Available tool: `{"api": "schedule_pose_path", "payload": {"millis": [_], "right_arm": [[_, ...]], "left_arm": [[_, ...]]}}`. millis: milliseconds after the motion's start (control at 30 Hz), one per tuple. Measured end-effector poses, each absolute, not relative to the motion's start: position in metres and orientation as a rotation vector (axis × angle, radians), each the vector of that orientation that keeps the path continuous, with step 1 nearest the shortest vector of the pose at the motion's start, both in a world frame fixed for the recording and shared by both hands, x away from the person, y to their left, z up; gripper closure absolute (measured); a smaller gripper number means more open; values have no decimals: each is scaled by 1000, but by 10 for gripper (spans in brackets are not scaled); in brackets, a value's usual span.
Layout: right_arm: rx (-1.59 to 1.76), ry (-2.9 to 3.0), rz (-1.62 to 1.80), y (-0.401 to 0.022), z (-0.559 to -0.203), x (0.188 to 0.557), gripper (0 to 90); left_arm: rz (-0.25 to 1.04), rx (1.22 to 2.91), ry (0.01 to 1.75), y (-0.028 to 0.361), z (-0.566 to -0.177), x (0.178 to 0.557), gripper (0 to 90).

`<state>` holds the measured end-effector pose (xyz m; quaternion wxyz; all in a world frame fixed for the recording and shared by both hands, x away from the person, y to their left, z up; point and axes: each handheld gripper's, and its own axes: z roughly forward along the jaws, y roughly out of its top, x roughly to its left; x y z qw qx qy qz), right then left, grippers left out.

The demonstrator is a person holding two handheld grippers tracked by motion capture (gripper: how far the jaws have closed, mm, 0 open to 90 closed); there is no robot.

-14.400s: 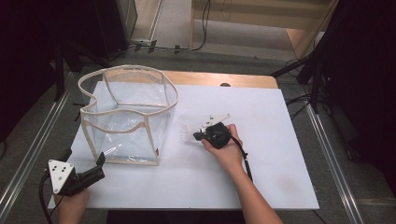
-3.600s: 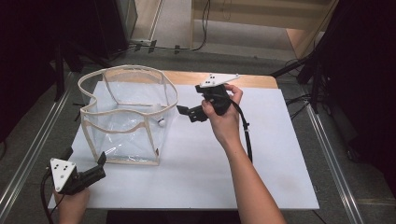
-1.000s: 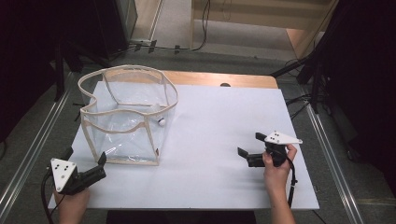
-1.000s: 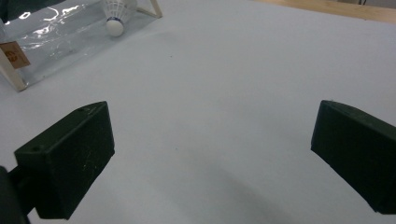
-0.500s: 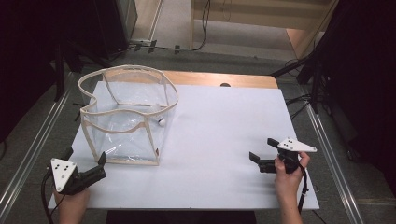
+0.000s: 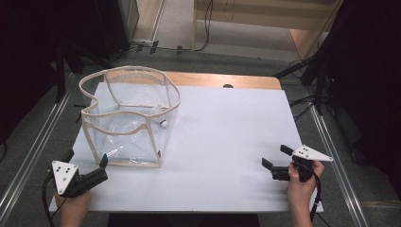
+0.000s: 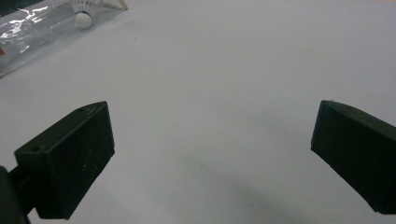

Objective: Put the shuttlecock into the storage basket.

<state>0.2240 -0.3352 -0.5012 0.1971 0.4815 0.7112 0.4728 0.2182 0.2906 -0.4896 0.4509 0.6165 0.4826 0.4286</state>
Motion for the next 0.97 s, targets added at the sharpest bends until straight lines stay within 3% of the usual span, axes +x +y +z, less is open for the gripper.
{"api": "schedule_pose_path", "payload": {"millis": [967], "right_arm": [[1396,1877,1335,-379,-506,194,0]], "left_arm": [[1038,1519,1194,293,-489,218,0]]}}
